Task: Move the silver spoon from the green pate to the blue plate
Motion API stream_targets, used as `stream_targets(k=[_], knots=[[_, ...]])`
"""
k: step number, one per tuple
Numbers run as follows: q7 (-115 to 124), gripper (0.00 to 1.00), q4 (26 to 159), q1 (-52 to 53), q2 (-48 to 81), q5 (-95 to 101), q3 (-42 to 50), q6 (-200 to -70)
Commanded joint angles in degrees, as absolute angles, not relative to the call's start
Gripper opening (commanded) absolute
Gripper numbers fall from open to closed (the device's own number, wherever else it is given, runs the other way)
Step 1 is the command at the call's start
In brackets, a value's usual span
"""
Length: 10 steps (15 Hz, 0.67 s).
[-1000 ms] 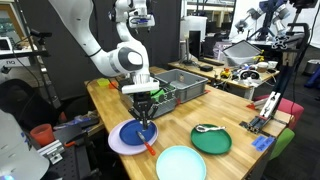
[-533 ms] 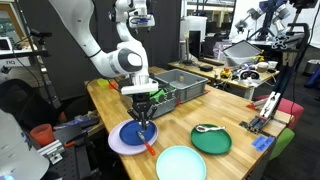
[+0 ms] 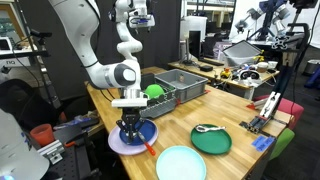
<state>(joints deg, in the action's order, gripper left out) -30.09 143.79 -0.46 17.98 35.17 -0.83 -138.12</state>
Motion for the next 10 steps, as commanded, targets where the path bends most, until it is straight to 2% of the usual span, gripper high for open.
stream_targets(k=[1,8,9,10], knots=[[-30.45,0.01,145.71,-1.42,18.86,33.77,-1.82,-142.87],[-30.78,0.01,145.45,-1.0,19.87,34.08,-1.68,-147.5],[-31.05,0.31,145.43,-0.96,19.98,34.09,-1.73,-147.18],[-31.12,0.32,145.45,-0.95,20.01,34.17,-1.72,-147.17]])
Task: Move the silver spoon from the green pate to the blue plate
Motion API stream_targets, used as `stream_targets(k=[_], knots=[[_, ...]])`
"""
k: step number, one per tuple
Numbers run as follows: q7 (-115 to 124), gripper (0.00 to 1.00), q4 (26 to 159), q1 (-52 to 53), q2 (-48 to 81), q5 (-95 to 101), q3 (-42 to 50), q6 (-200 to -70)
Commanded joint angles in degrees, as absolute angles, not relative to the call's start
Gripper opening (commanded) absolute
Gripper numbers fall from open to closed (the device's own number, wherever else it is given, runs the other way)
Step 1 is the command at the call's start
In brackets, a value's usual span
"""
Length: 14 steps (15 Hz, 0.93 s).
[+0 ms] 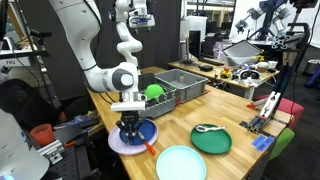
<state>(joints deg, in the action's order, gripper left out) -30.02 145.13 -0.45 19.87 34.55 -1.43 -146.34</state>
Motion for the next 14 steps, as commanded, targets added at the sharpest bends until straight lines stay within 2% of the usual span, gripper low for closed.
stream_targets(k=[1,10,14], knots=[[-31.18,0.38,145.51,-0.95,19.98,34.21,-1.72,-147.19],[-28.86,1.0,147.83,0.95,14.76,38.27,-1.12,-147.0],[-28.54,1.0,150.27,1.45,9.92,39.38,-1.58,-146.6]])
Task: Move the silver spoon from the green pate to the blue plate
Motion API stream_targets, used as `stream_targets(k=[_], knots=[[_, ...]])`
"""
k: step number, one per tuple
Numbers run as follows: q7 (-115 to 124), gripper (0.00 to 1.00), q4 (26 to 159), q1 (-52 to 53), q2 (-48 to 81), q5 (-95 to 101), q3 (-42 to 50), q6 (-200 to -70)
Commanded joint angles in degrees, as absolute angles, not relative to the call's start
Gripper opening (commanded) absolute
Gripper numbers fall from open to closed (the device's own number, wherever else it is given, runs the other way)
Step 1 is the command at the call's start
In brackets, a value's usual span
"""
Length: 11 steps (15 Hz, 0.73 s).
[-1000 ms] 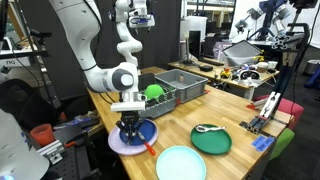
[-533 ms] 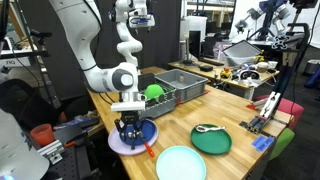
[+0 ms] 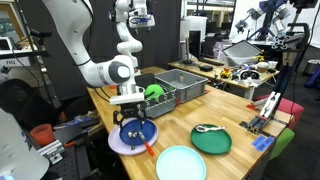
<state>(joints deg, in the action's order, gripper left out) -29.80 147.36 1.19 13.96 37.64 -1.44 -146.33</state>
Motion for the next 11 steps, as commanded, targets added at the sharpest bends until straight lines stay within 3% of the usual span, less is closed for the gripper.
stream_targets(k=[1,11], knots=[[-28.6,1.0,151.02,1.56,8.67,39.16,-1.7,-146.53],[-29.64,1.0,151.16,1.8,7.83,37.87,-1.84,-146.11]])
